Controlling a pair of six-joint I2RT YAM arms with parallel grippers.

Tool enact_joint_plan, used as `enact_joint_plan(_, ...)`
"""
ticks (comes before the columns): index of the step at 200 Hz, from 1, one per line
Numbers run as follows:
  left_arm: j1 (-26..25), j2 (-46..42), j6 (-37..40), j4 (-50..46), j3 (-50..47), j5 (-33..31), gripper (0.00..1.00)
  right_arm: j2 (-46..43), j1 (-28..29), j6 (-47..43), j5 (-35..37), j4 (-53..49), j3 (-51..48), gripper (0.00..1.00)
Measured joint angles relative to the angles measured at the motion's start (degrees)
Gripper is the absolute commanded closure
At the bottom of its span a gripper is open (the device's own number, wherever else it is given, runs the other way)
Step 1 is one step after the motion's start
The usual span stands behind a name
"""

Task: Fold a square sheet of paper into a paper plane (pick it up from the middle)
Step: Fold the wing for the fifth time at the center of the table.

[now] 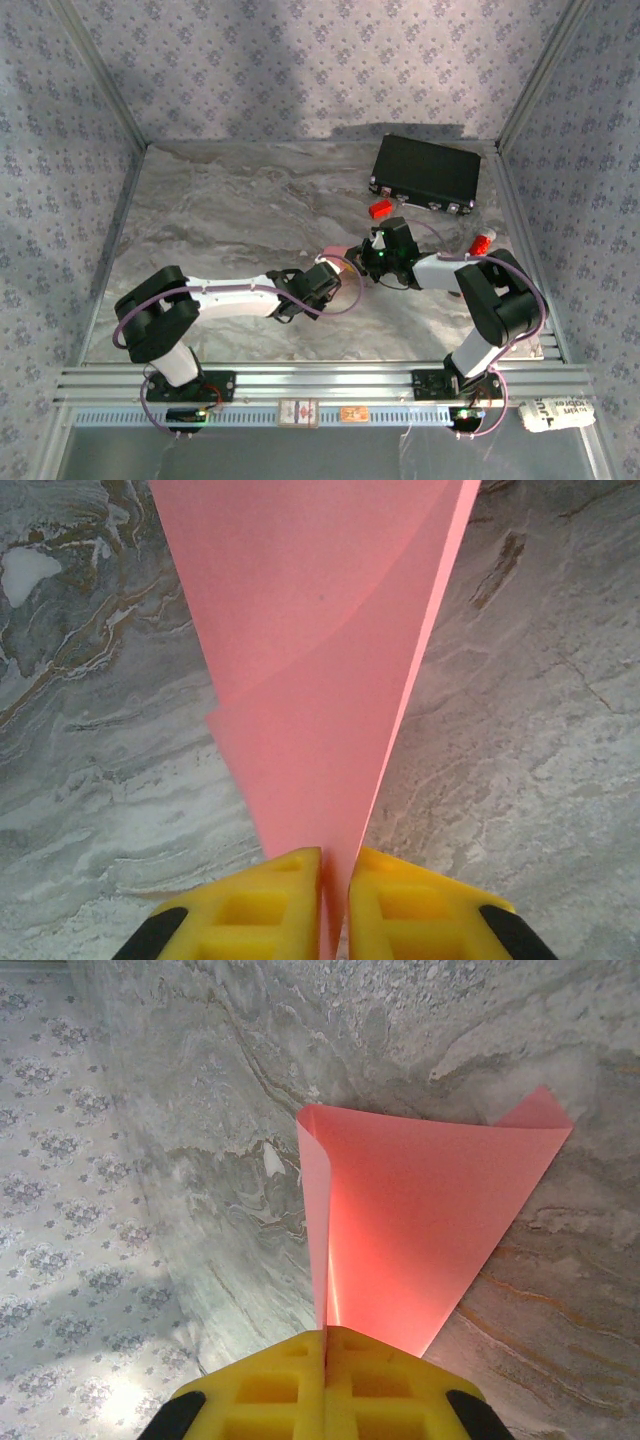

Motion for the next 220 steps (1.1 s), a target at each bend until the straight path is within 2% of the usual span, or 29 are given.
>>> enact_joint_plan(32,0.28,0.00,-0.02,0.00,0.00,0.39,0.83,0.00,0.00,-0.02,0.00,0.00,0.00,0.97)
enact_joint_plan(120,0.50,0.00,-0.02,0.02,0.00,0.87,0.83,0.00,0.00,0.00,0.00,0.00,0.00,0.97)
enact_joint_plan(220,0.92,0.07,0.24,0.04,0.07,1.79,0.98,0.00,0.00,-0.02,0.00,0.00,-0.02,0.96)
